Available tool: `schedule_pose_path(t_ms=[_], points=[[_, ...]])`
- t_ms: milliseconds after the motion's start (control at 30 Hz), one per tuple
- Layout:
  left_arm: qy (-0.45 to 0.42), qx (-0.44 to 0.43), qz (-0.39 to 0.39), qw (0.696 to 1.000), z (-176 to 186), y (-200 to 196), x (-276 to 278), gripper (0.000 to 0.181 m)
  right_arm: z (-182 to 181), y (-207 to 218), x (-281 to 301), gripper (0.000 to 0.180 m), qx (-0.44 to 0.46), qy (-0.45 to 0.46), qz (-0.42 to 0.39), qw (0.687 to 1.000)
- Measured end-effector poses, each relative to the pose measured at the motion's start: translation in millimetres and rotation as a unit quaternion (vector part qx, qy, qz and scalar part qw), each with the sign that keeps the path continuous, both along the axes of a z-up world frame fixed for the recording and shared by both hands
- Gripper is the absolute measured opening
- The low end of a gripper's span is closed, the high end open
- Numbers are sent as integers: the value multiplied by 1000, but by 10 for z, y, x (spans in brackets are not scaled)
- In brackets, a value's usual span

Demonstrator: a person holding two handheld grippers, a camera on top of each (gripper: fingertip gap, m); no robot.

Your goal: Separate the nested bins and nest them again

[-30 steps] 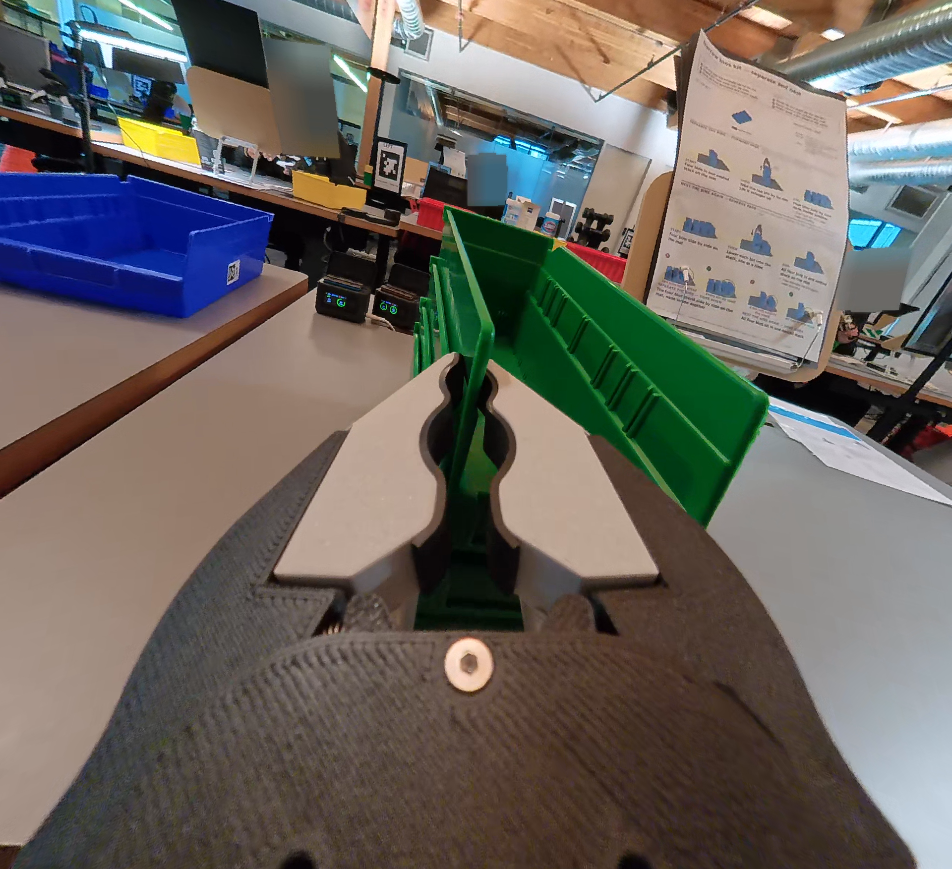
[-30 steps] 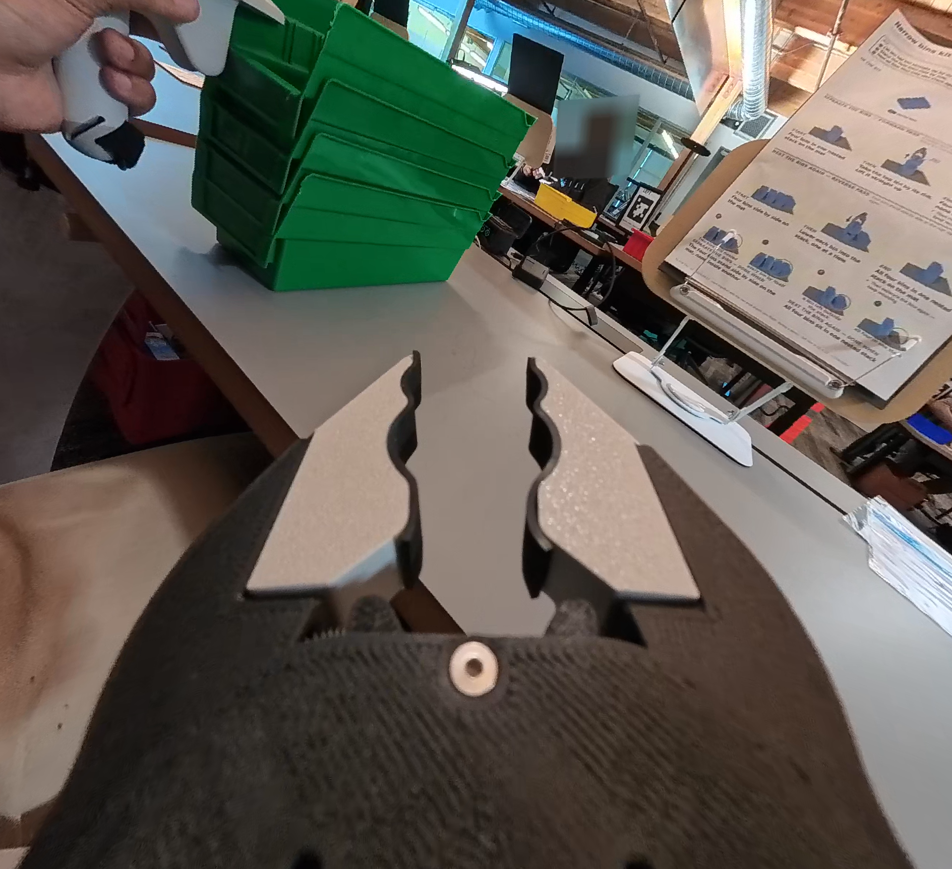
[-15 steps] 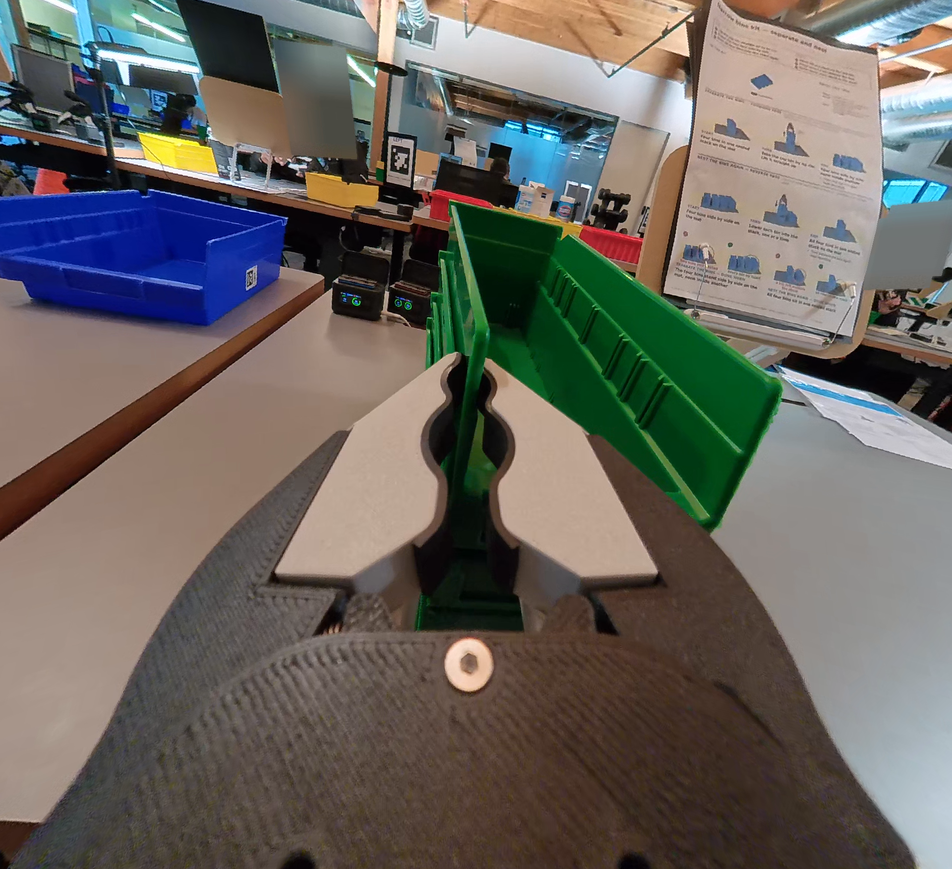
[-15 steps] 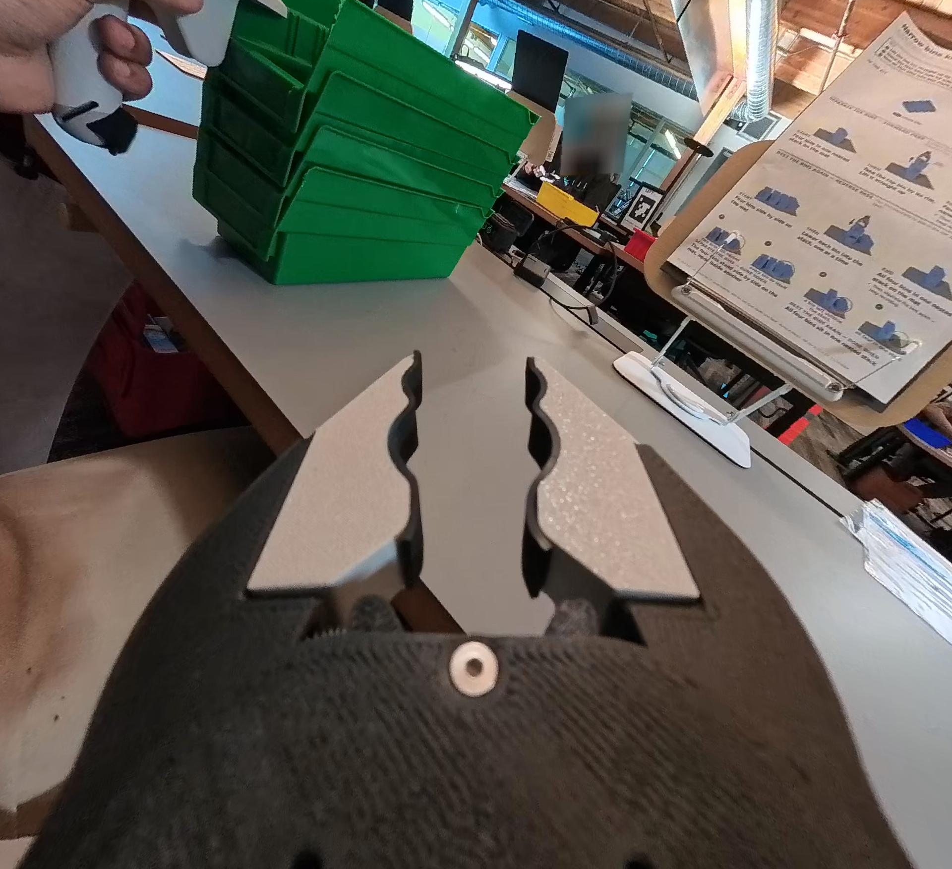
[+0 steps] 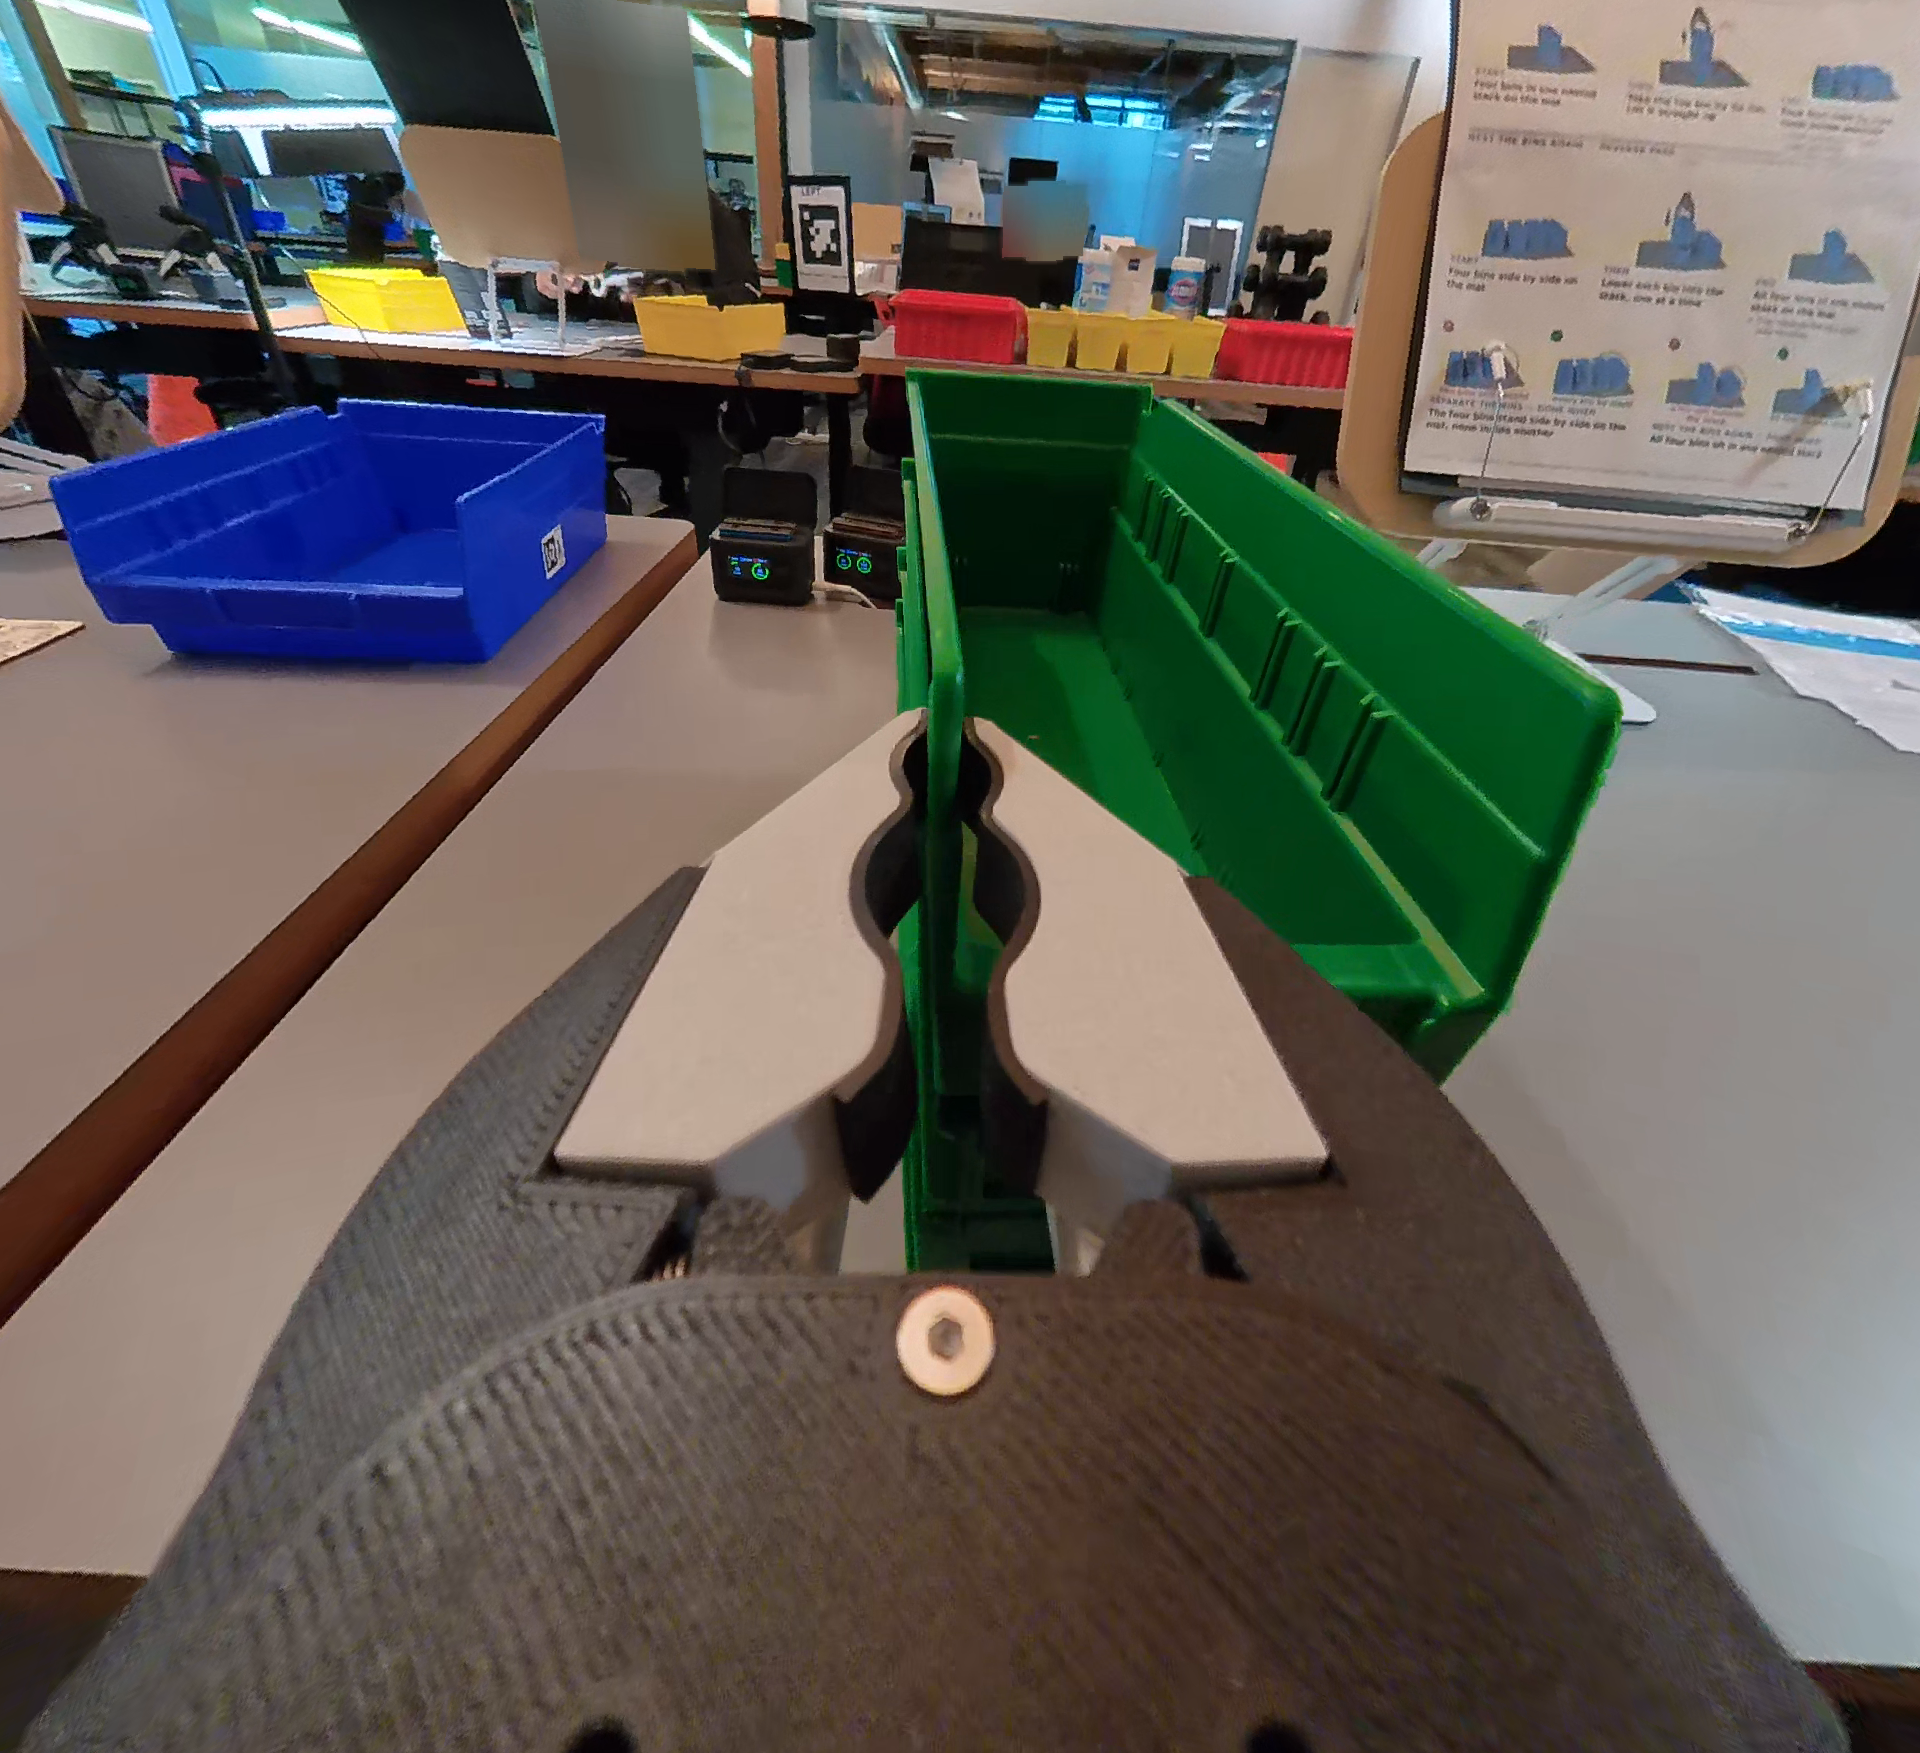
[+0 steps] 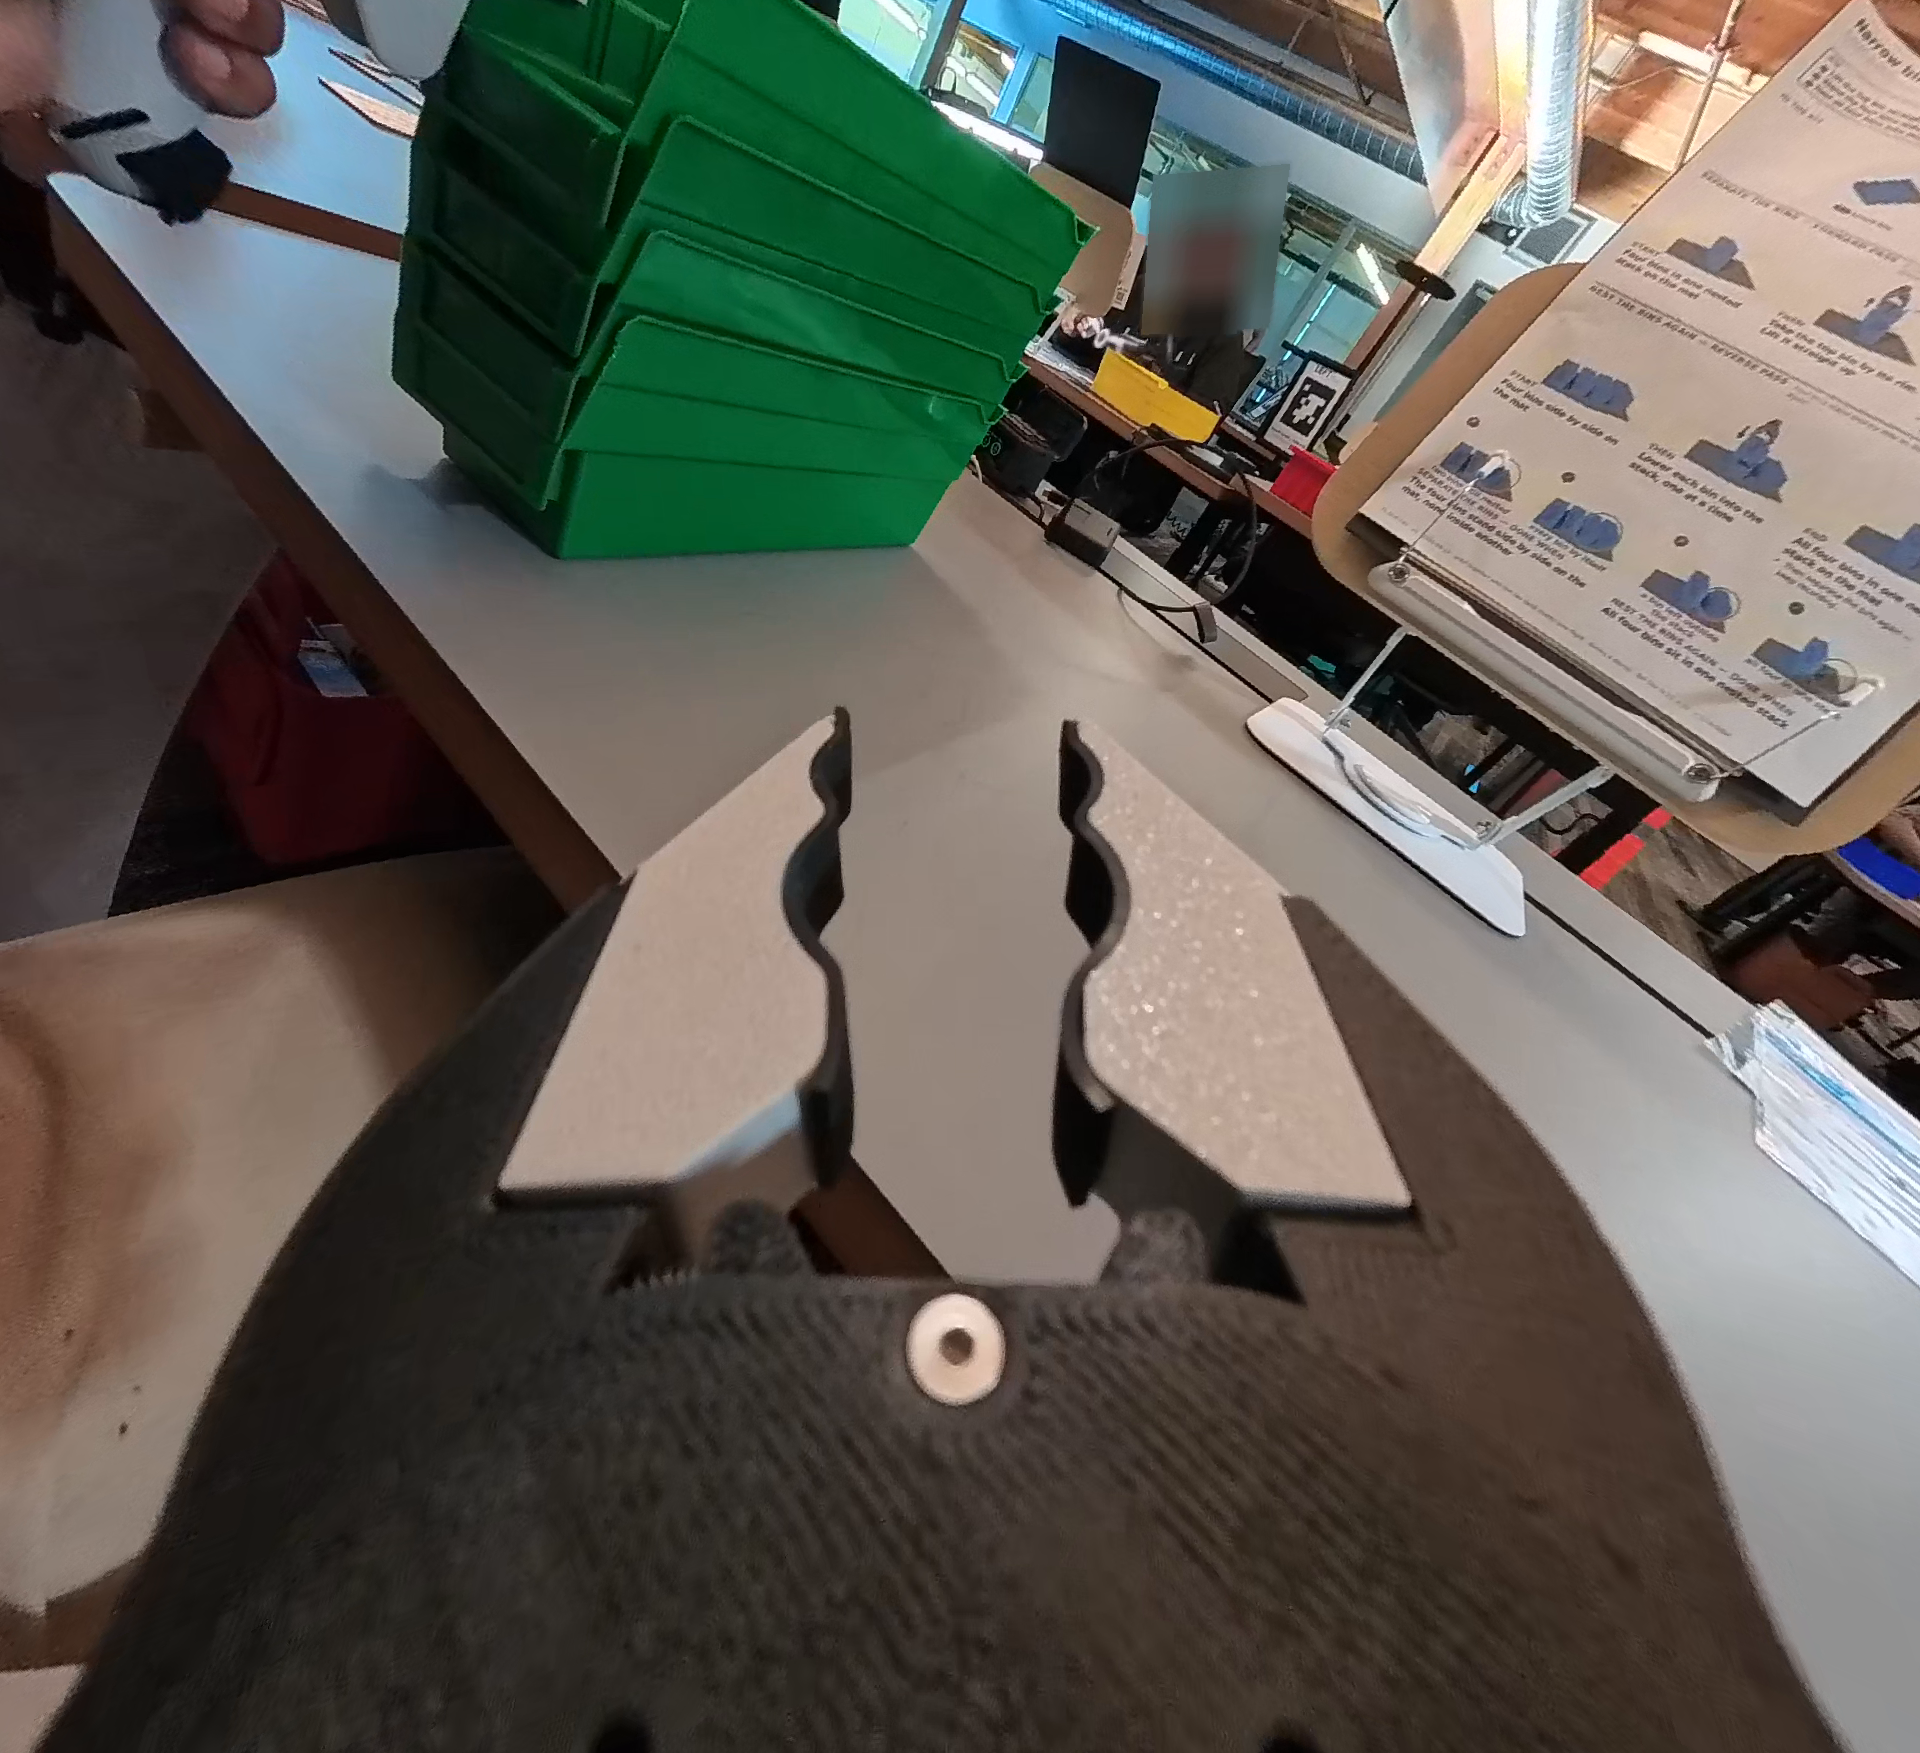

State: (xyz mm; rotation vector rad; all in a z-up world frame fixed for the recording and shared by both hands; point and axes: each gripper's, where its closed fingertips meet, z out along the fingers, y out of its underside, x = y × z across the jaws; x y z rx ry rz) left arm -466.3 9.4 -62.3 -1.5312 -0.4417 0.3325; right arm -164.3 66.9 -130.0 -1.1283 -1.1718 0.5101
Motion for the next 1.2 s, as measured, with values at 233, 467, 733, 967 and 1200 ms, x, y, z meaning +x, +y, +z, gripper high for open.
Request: schedule_pose_path(t_ms=[233,467,733,967,1200], points=[[-26,-38,-11,999,-66,-2,-29,0,-14,-14,-12,39,1,-4,3,1000],[-33,-39,-14,999,-94,-6,-44,0,-24,-22,-16,39,2,-6,4,1000],[-15,6,-3,1000,-41,-26,-50,43,-49,-22,-19,39,-4,-10,6,1000],[-33,83,-31,995,307,-139,4,69,-71,47,-5,39,-45,-4,4,999],[-128,183,-51,973,612,-471,-225,51,-106,103,8,32,-103,6,9,995]])
